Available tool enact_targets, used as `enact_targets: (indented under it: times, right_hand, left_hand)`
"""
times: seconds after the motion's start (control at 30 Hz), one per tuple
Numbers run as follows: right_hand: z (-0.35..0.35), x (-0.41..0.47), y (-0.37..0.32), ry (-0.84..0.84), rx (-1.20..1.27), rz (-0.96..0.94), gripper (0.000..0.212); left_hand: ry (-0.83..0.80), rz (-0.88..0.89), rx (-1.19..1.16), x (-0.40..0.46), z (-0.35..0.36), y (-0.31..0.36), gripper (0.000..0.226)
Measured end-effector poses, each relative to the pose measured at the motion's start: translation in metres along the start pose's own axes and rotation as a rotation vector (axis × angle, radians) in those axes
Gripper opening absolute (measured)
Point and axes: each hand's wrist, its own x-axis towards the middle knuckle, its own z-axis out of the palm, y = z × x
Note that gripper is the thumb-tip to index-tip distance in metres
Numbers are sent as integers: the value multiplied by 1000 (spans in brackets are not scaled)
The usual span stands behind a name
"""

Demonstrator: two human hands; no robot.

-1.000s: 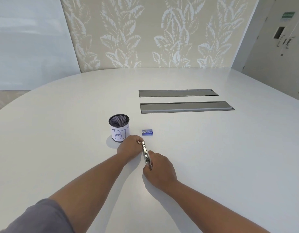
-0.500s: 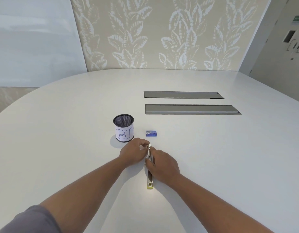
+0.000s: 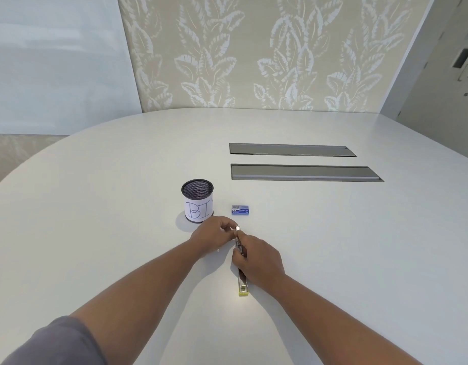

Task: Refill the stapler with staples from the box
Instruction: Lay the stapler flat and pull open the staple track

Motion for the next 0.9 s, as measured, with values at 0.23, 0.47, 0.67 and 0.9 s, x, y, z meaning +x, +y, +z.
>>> enact_targets:
  times: [0.23, 0.47, 0.67, 0.9]
  right_hand:
    - [1, 0, 1, 6, 14, -5, 17]
    - [0, 1, 2, -20, 10, 1, 14]
    - [-7, 6, 7, -129, 152, 85, 42]
    - [-23, 24, 15, -292, 339, 112, 52]
  left_hand:
    - [3, -5, 40, -1, 1, 2, 17]
    - [12, -14, 58, -3, 1, 2, 16]
    - [2, 31, 183, -3, 1, 2, 23]
    - [-12, 69, 227, -2, -1, 1, 24]
